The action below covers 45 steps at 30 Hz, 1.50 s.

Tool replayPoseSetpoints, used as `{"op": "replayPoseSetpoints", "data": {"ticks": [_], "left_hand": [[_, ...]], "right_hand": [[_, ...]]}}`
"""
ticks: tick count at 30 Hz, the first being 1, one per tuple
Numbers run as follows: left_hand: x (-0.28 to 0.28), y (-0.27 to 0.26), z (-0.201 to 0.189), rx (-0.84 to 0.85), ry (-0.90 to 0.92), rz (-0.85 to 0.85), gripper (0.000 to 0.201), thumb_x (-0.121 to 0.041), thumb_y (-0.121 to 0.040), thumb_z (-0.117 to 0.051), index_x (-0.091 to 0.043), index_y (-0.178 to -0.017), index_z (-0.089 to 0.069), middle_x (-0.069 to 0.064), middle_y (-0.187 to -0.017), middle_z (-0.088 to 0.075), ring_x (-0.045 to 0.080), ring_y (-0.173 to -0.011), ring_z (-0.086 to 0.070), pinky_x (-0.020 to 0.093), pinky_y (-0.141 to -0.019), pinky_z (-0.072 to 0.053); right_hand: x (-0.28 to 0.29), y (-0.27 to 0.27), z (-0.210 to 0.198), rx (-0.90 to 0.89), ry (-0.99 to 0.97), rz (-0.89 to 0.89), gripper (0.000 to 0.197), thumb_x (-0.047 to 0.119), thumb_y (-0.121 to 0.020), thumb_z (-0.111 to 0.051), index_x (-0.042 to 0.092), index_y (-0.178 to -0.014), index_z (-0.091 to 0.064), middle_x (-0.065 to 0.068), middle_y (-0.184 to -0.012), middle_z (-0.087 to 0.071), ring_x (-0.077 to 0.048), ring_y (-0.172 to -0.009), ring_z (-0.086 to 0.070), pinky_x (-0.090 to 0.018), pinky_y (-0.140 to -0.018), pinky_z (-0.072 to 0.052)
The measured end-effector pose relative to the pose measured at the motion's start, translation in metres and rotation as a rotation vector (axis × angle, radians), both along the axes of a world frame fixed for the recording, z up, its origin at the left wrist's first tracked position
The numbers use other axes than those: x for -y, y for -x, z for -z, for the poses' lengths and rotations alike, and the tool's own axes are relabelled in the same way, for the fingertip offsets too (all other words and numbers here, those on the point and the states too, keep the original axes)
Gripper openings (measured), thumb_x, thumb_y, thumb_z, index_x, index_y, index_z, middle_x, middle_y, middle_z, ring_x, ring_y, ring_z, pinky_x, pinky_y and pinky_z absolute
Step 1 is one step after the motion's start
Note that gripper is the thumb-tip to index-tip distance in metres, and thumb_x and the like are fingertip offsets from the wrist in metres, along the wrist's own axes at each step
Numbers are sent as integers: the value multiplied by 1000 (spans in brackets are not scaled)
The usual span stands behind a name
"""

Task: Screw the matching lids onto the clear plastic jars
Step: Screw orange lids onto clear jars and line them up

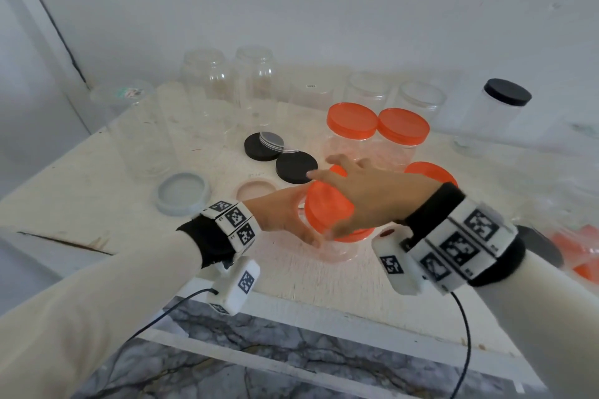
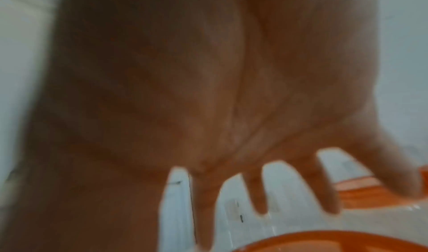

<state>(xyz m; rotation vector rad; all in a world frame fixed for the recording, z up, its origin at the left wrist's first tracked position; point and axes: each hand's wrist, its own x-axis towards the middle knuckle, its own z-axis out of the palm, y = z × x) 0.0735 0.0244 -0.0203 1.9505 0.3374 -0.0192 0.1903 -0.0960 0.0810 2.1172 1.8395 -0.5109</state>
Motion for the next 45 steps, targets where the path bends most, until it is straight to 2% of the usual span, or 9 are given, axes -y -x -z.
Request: {"op": "replayPoseSetpoints", "data": {"ticks": [3, 9, 15, 21, 25, 31, 35, 39, 45], "left_hand": [[2, 1, -1, -3, 0, 24, 90, -18, -59, -85, -38, -129, -31, -26, -122, -44, -13, -113, -45, 5, -93, -37], [0, 1, 0, -19, -16, 0, 101, -16, -62, -85, -24, -143, -25, -10, -138, -43, 7, -128, -40, 32, -111, -33], [1, 1, 0, -27, -27, 11, 88, -10, -63, -84, -35, -129, -31, -20, -123, -46, -6, -115, -45, 11, -97, -38], [0, 1, 1, -24, -29, -8, 100, -12, -63, -84, -23, -142, -24, -12, -134, -42, 6, -127, -39, 21, -106, -31], [1, 0, 1, -32, -20, 3, 95, -15, -61, -86, -31, -135, -28, -20, -127, -44, 0, -122, -43, 17, -103, -34], [1, 1, 0, -31, -16, -16, 94, -10, -65, -83, -30, -137, -26, -21, -123, -44, 0, -119, -41, 6, -94, -32], [1, 1, 1, -27, -13, -13, 98, -16, -62, -85, -33, -137, -25, -17, -130, -41, 1, -124, -40, 17, -104, -33], [-1, 0, 2, -26, -11, -3, 84, -2, -66, -80, -38, -124, -30, -28, -115, -42, -20, -103, -41, -2, -86, -35], [1, 1, -1, -32, -27, -9, 90, -11, -63, -84, -36, -129, -29, -19, -123, -45, 5, -121, -42, 25, -108, -32]], "right_hand": [[0, -4, -6, -95, 99, -115, 92, 38, -70, -77, 57, -136, -16, 14, -147, -9, -25, -134, -22, -51, -98, -40], [-1, 4, 8, 134, -123, 45, 92, 76, -72, -50, 30, -145, -18, -6, -137, -35, -31, -115, -47, -35, -78, -37], [1, -4, -3, -92, 75, -123, 92, 35, -70, -76, 55, -137, -16, 13, -147, -10, -25, -133, -24, -47, -98, -41], [-2, 1, 6, 145, -85, -14, 91, 74, -71, -54, 39, -145, -16, -6, -134, -35, -28, -106, -47, -32, -75, -36], [-3, -5, -1, -24, 70, -92, 100, 48, -68, -76, 57, -139, -6, 8, -150, -10, -26, -132, -30, -47, -97, -40], [-3, -3, -1, 46, -37, -38, 89, 67, -65, -67, 53, -138, -17, 0, -129, -35, -21, -100, -44, -33, -77, -40], [-3, -8, -1, -16, 29, -74, 102, 58, -65, -74, 55, -140, -5, 6, -148, -14, -26, -128, -34, -44, -95, -42], [-3, -5, -3, -89, 59, -133, 92, 34, -65, -80, 61, -131, -22, 12, -143, -18, -23, -126, -34, -47, -93, -45], [-1, -11, 0, -73, 22, -125, 99, 43, -64, -81, 61, -135, -15, 8, -145, -17, -23, -128, -34, -44, -96, -44]]}}
